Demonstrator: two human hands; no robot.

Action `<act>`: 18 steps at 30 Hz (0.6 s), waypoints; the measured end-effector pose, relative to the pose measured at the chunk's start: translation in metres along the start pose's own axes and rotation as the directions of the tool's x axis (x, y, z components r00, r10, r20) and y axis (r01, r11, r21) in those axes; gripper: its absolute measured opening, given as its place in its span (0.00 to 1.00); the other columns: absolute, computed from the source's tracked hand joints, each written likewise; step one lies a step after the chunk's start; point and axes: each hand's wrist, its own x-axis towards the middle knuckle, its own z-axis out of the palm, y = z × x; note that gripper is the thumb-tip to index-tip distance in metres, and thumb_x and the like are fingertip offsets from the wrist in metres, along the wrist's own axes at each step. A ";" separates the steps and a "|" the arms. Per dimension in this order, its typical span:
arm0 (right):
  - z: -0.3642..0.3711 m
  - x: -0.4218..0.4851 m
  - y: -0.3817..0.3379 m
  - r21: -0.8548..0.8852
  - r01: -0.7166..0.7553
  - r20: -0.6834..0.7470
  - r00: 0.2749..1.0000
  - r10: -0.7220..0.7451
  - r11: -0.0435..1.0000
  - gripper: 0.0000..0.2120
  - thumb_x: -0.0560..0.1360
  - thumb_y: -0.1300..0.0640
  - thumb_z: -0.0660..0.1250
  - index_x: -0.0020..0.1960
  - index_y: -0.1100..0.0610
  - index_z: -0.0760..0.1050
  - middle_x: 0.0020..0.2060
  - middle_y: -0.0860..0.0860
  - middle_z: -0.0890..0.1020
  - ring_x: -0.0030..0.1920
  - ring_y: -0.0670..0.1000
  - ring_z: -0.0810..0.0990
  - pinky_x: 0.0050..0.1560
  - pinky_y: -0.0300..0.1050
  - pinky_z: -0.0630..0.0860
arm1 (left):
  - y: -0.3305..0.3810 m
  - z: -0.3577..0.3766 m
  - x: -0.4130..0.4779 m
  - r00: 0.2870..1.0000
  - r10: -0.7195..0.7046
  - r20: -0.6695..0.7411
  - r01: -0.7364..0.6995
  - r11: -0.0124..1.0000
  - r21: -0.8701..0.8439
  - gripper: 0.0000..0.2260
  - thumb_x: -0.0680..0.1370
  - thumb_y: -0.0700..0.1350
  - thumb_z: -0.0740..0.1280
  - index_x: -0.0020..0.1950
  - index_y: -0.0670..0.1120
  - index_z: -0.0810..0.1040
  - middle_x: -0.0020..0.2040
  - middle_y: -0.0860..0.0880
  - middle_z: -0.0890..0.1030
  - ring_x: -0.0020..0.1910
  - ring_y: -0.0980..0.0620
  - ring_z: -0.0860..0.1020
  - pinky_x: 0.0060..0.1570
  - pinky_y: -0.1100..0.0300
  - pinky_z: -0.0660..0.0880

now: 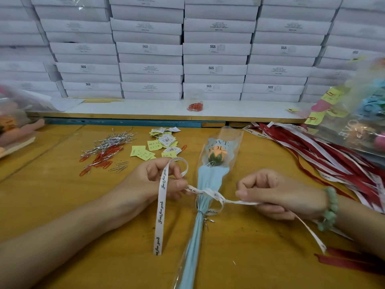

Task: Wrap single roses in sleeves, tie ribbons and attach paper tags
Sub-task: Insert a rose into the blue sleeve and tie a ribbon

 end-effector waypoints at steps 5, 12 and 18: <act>-0.012 -0.005 -0.005 -0.084 -0.176 0.155 0.970 0.187 0.981 0.14 0.76 0.54 0.67 0.35 0.58 0.71 0.20 0.48 0.71 0.16 0.43 0.68 0.18 0.31 0.62 | 0.002 -0.011 0.001 0.997 -0.005 0.080 -0.002 0.996 0.088 0.07 0.65 0.43 0.77 0.37 0.46 0.79 0.35 0.46 0.77 0.36 0.49 0.79 0.38 0.61 0.78; -0.022 -0.007 -0.006 -0.240 -0.257 0.140 0.945 0.295 0.936 0.14 0.76 0.51 0.68 0.35 0.56 0.72 0.21 0.47 0.74 0.19 0.42 0.73 0.19 0.33 0.58 | 0.005 -0.024 0.001 0.992 -0.049 0.118 0.021 0.974 0.226 0.13 0.66 0.43 0.77 0.33 0.46 0.72 0.36 0.43 0.69 0.34 0.47 0.73 0.37 0.61 0.75; -0.031 -0.010 -0.009 -0.270 -0.306 0.128 0.928 0.349 0.913 0.13 0.78 0.53 0.67 0.35 0.55 0.73 0.21 0.47 0.74 0.19 0.42 0.74 0.18 0.30 0.63 | 0.008 -0.029 0.001 0.986 -0.060 0.157 0.003 0.939 0.343 0.14 0.70 0.36 0.73 0.32 0.48 0.70 0.33 0.48 0.70 0.30 0.56 0.71 0.34 0.68 0.72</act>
